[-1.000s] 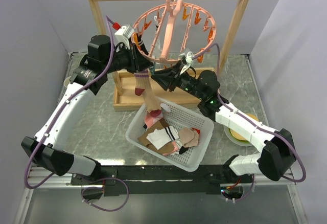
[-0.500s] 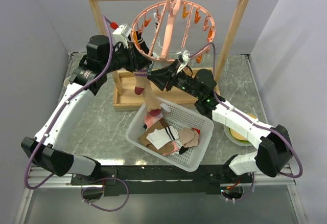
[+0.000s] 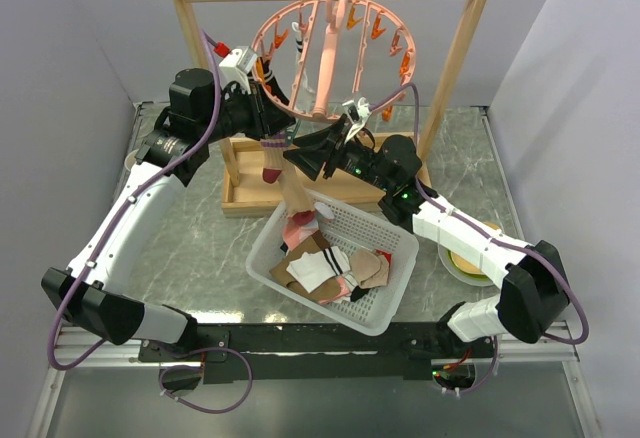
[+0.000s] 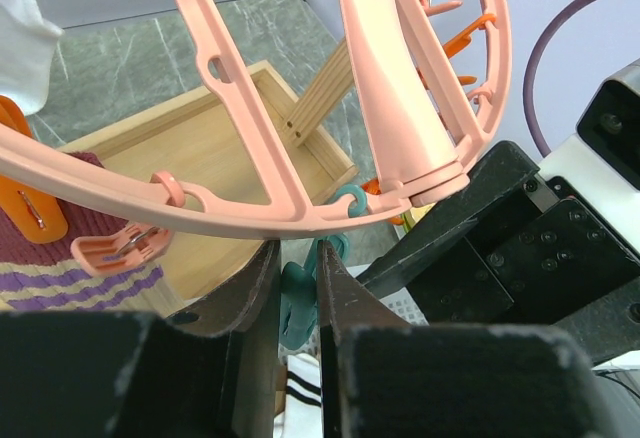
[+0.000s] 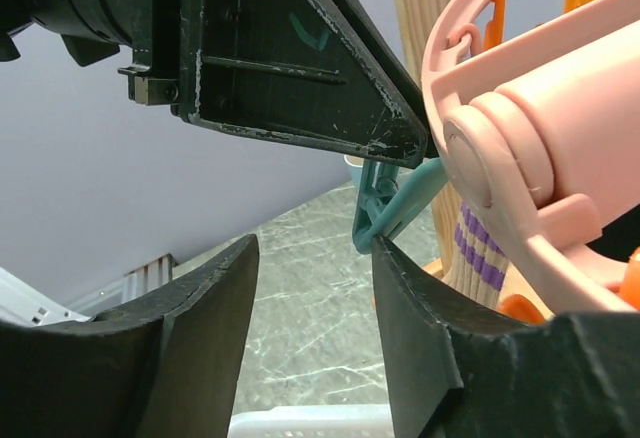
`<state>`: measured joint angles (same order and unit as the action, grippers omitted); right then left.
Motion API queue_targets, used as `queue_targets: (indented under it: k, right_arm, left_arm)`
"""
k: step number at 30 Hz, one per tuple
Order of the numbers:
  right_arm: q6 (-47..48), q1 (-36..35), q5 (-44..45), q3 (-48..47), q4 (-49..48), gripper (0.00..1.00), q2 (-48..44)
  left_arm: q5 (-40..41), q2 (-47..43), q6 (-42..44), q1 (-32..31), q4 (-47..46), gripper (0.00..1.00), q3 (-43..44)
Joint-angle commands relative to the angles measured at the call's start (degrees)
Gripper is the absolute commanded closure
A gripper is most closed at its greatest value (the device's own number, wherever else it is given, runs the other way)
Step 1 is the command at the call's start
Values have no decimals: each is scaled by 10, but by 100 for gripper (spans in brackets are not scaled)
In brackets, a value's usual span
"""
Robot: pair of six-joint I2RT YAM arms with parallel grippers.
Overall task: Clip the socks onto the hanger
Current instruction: Open the clamp at the hanger.
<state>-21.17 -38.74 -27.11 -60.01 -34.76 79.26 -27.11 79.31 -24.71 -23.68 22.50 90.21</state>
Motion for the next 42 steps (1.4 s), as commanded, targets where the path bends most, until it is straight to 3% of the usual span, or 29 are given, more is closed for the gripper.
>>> queue_targets:
  k: [1, 6, 15, 30, 42]
  right_arm:
    - [-7, -5, 5, -34, -33, 41, 7]
    - [-1, -5, 9, -20, -32, 33, -5]
    - [17, 0, 77, 21, 7, 34, -47]
    - [-41, 29, 65, 40, 47, 34, -85]
    - [-60, 35, 48, 13, 31, 37, -42]
  left_arm:
    - [-60, -24, -15, -15, -5, 89, 1]
    - [-59, -23, -12, -15, -4, 89, 4]
    - [-56, -25, -8, -11, 2, 90, 8]
    - [-51, -35, -3, -4, 0, 91, -2]
    - [-68, -34, -17, -3, -7, 91, -4]
